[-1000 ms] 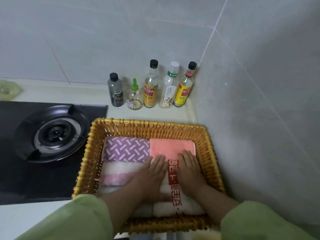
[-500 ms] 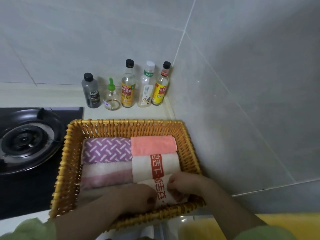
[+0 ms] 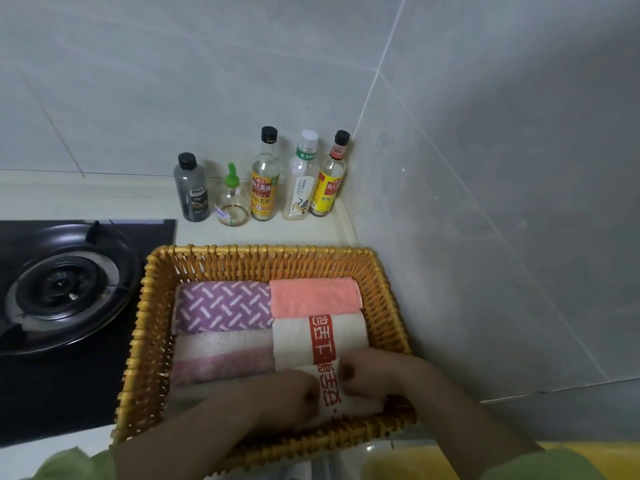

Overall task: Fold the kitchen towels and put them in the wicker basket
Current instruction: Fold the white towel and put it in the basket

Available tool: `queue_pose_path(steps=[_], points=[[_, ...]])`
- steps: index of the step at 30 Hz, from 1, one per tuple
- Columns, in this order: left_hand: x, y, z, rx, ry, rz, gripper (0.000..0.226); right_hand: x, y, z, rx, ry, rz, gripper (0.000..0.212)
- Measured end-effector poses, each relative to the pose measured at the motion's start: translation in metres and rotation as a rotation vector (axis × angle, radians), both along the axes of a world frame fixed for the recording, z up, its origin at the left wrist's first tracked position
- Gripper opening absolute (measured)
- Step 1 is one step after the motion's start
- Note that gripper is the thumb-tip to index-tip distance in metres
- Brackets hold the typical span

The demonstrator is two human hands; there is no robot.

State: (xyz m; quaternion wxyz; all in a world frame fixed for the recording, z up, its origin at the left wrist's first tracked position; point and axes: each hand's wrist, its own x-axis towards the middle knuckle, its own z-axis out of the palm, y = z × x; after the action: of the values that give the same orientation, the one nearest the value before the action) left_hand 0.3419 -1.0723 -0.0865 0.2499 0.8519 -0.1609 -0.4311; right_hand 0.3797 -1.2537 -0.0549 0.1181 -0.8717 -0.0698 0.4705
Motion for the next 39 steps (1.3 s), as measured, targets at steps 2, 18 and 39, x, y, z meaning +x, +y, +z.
queue_pose_path(steps=[2, 18, 39], points=[[-0.002, 0.004, -0.001, 0.042, -0.282, 0.043, 0.033, 0.0, 0.004, 0.001, 0.171, -0.28, -0.141, 0.022], [0.012, 0.013, -0.051, 0.289, -0.575, -0.162, 0.137, 0.005, 0.002, -0.097, -0.113, -0.792, 0.122, 0.077], [0.023, 0.04, -0.033, 0.17, -0.514, -0.202, 0.116, 0.012, 0.013, -0.069, -0.075, -0.657, 0.02, 0.088]])
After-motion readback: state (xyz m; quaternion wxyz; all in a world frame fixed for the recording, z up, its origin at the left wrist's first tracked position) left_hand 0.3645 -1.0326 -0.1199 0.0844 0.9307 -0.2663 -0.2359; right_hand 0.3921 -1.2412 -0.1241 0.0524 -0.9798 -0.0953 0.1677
